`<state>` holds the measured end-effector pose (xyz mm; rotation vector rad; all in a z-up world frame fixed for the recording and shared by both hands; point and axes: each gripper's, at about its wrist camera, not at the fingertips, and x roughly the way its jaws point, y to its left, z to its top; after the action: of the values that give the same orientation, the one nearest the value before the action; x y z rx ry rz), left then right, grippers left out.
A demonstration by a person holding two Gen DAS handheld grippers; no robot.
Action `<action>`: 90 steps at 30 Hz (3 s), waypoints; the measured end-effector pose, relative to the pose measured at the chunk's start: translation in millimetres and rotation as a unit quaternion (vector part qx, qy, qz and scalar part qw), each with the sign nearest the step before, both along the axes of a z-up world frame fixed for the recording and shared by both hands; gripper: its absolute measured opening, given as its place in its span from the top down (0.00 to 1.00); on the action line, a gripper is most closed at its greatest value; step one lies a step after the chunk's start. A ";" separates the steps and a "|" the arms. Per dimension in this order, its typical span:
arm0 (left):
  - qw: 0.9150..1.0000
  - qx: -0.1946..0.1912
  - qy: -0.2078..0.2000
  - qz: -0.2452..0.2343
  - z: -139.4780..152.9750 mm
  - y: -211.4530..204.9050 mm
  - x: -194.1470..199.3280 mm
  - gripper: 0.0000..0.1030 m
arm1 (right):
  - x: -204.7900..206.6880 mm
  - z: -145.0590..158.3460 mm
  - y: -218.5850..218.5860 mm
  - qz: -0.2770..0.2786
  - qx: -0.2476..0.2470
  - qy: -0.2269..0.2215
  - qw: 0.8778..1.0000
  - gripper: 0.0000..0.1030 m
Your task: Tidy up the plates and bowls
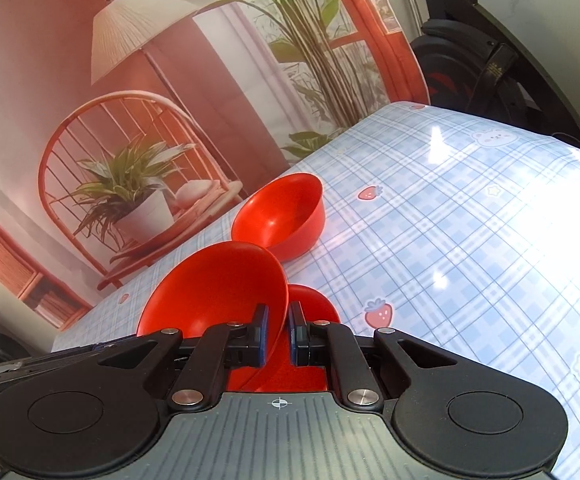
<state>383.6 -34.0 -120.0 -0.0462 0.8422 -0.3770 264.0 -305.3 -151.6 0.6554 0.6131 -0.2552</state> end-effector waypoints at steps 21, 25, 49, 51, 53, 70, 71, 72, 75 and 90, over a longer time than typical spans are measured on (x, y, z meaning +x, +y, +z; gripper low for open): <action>0.998 0.048 0.015 -0.022 -23.5 -9.5 1.0 0.85 | -4.1 -25.3 -4.6 -0.005 0.005 0.013 1.000 0.90; 0.998 0.059 0.015 -0.026 -26.9 -11.2 1.3 0.85 | -3.2 -26.1 -2.3 -0.004 -0.009 0.017 1.000 0.90; 0.997 0.033 -0.041 0.056 5.4 20.1 20.5 0.49 | -5.5 -7.9 -18.2 -0.023 -0.116 0.005 0.993 0.88; 0.995 0.016 -0.062 0.076 15.2 24.4 24.8 0.49 | -1.7 -3.5 -20.3 -0.017 -0.152 0.002 0.988 0.83; 0.994 0.000 -0.067 0.082 20.9 26.2 32.5 0.49 | 5.0 0.0 -27.8 -0.007 -0.170 -0.002 0.985 0.83; 0.996 -0.039 0.019 0.074 -34.6 -8.2 120.5 0.54 | 105.4 -24.5 -77.7 0.054 -0.122 -0.007 0.991 0.83; 0.996 -0.042 0.024 0.073 -37.2 -8.0 123.3 0.56 | 110.7 -26.4 -78.3 0.057 -0.116 -0.007 0.992 0.83; 0.996 -0.043 0.027 0.074 -39.5 -8.1 125.2 0.57 | 114.3 -27.7 -79.1 0.059 -0.111 -0.008 0.992 0.83; 0.995 -0.047 0.039 0.075 -46.9 -6.8 130.6 0.60 | 120.6 -30.0 -79.9 0.064 -0.103 -0.011 0.993 0.82; 0.996 -0.058 0.045 0.050 -48.7 -7.0 125.7 0.86 | 125.6 -37.5 -76.2 0.061 -0.080 -0.002 0.995 0.92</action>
<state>509.2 -41.0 -168.7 -0.2147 0.9016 -0.3309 389.7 -381.5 -189.1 0.4623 0.6205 -0.1870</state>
